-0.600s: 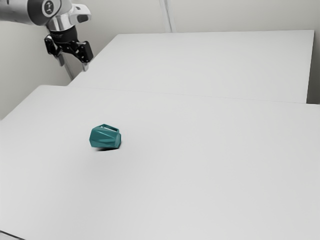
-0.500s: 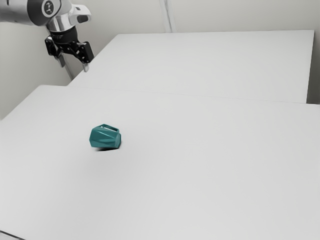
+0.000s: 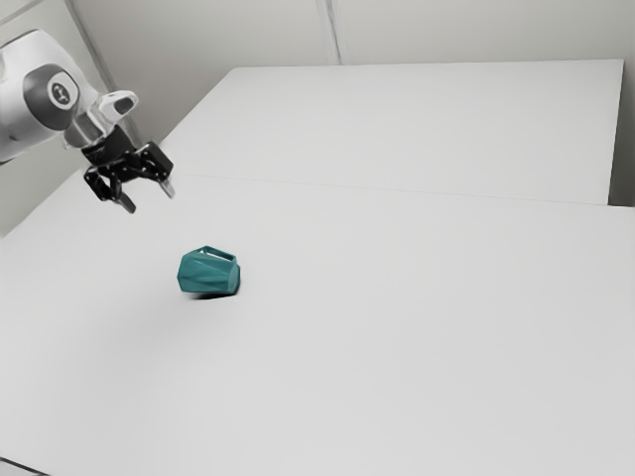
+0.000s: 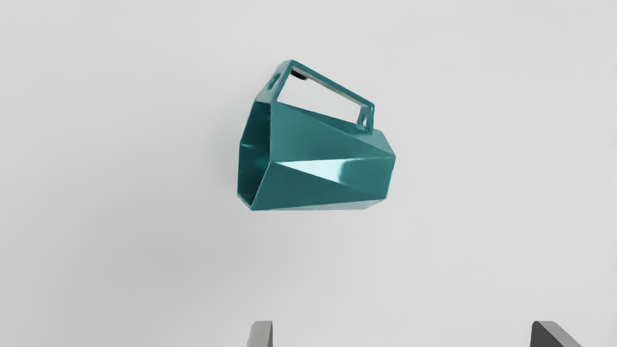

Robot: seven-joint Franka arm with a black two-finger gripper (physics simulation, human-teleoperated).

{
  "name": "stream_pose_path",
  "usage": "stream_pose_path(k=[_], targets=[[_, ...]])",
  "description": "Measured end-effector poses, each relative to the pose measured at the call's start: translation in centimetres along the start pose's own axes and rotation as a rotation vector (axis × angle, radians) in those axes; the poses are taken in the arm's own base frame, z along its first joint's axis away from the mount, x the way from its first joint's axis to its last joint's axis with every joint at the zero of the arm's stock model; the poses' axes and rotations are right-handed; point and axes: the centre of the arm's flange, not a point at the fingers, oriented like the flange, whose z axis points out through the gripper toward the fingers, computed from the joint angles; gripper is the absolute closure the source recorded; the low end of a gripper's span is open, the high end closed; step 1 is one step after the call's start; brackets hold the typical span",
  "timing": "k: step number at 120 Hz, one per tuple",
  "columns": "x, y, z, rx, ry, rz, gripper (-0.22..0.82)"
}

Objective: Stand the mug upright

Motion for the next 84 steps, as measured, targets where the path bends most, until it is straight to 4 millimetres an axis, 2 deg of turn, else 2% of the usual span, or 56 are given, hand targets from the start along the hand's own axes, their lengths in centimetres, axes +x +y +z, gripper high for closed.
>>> stream_pose_path(k=[19, 34, 57, 75, 84], targets=[[-0.6, -4.0, 2.9, -0.148, 0.011, -0.078, 0.03], [-0.5, -6.0, 5.5, -0.245, 0.011, -0.106, 0.03], [1.0, -8.6, 9.9, -0.339, -0.004, -0.11, 0.03], [2.3, -11.0, 11.3, -0.386, -0.027, -0.087, 0.03], [3.0, -11.6, 11.4, -0.401, -0.037, -0.058, 0.03]])
